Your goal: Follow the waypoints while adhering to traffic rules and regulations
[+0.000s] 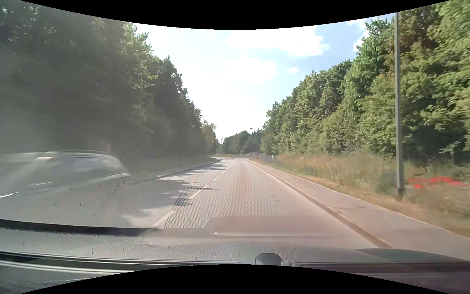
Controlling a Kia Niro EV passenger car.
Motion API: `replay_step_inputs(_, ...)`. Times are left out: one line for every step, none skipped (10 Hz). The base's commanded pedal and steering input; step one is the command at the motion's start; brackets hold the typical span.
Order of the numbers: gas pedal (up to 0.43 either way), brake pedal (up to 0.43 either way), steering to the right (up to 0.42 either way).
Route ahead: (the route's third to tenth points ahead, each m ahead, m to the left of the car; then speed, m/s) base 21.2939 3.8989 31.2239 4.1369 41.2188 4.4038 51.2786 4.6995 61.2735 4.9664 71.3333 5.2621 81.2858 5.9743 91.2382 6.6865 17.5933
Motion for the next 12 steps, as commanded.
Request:
replay_step_inputs(0.02,0.006,-0.006)
replay_step_inputs(0.0,0.006,-0.006)
replay_step_inputs(0.0,0.006,-0.006)
replay_step_inputs(0.0,0.006,-0.006)
replay_step_inputs(0.0,0.006,-0.006)
replay_step_inputs(0.0,0.006,-0.006)
replay_step_inputs(0.0,0.006,-0.006)
replay_step_inputs(0.0,0.006,-0.006)
replay_step_inputs(0.0,0.006,-0.006)
replay_step_inputs(0.0,0.006,-0.006)
replay_step_inputs(0.0,0.006,-0.006)
replay_step_inputs(0.0,0.006,-0.006)
